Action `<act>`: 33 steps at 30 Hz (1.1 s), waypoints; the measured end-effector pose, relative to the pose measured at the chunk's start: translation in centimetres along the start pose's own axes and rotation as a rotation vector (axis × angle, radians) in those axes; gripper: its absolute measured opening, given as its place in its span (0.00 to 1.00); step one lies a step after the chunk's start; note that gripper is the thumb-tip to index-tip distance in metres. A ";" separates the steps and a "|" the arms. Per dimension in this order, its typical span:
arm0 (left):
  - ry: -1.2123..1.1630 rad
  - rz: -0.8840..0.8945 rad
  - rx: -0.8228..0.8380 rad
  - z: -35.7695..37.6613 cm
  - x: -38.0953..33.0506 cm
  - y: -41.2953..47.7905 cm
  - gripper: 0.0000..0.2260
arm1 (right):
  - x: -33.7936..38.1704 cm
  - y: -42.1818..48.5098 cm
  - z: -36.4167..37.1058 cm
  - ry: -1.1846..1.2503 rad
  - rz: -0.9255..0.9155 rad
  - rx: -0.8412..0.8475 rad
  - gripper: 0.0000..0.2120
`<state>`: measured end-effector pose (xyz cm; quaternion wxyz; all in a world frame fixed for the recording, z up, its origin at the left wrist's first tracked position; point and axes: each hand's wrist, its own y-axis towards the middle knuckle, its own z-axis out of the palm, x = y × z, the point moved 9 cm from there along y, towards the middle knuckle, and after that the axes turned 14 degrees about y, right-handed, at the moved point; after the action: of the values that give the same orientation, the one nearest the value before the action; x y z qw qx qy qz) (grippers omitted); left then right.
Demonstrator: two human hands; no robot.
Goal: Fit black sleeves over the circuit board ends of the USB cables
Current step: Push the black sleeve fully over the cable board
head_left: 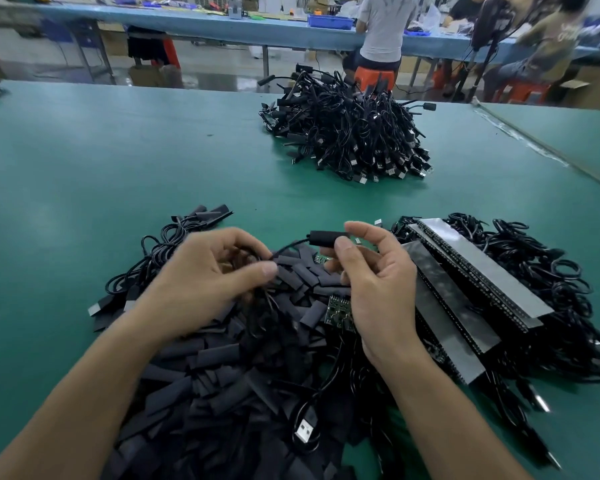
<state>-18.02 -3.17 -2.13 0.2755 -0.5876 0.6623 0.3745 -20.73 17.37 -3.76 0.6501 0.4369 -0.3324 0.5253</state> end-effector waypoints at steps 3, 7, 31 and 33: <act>-0.131 -0.150 -0.320 -4.3 3.1 0.2 0.06 | 0.1 -0.2 0.7 -0.373 -0.030 0.090 0.11; 0.124 -0.258 -0.579 -8.7 6.8 -0.8 0.10 | -1.7 -1.1 2.4 -1.012 -0.017 0.352 0.14; 0.450 -0.038 -0.382 -2.3 -0.4 -0.6 0.06 | 1.0 -3.4 2.6 -1.549 0.228 0.566 0.19; 0.328 -0.027 -0.292 -0.4 -0.9 -0.6 0.06 | 0.3 -3.6 1.9 -1.510 0.339 0.552 0.18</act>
<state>-17.27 -2.96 -1.30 0.0811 -0.6831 0.6291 0.3620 -17.07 15.51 -3.55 0.0320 0.7608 -0.6006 0.2438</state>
